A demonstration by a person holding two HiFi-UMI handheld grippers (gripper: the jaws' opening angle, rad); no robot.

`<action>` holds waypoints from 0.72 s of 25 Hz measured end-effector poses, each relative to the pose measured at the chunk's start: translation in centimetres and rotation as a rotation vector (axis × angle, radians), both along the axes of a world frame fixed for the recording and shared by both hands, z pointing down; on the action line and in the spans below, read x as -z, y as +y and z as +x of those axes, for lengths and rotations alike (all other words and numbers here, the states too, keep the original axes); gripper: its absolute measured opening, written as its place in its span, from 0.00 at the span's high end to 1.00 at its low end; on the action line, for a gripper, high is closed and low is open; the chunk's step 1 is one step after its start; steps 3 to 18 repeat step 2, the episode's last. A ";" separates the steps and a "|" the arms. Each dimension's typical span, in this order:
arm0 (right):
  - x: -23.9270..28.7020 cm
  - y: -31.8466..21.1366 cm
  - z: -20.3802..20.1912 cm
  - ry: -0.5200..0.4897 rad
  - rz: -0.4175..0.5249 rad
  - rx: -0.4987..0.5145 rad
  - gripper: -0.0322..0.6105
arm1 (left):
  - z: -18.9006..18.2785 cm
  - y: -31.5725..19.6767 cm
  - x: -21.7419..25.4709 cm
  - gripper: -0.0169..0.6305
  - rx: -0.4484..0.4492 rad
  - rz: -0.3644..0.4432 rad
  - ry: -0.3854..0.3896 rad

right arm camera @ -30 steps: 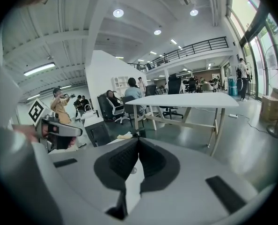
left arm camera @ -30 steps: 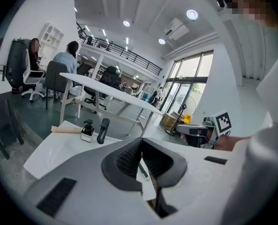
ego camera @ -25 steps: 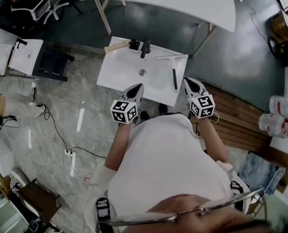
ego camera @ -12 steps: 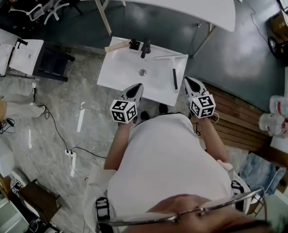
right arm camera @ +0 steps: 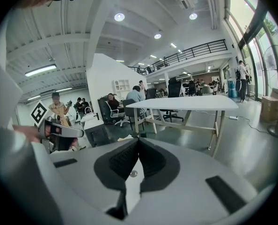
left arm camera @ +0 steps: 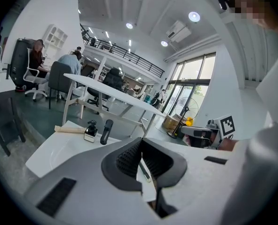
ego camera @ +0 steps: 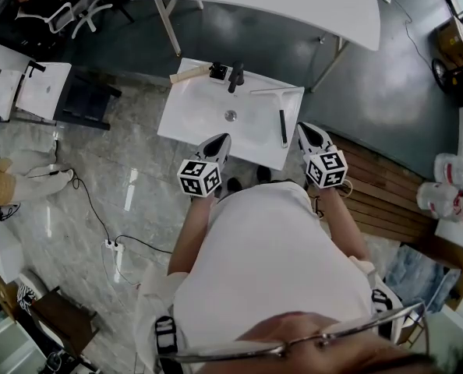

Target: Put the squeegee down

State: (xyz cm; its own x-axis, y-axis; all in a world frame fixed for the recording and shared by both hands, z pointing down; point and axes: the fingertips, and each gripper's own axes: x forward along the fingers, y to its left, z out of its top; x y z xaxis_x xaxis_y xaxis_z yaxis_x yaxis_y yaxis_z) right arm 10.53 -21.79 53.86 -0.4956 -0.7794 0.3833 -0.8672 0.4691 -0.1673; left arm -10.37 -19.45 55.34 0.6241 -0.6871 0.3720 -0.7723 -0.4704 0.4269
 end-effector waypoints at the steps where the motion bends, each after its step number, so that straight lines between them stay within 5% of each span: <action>1: 0.0 0.0 0.0 -0.001 0.001 -0.001 0.94 | -0.1 0.0 0.0 0.97 0.000 0.001 0.000; 18: 0.0 0.0 -0.1 -0.001 0.001 -0.002 0.94 | -0.1 0.0 -0.1 0.97 0.000 0.001 0.000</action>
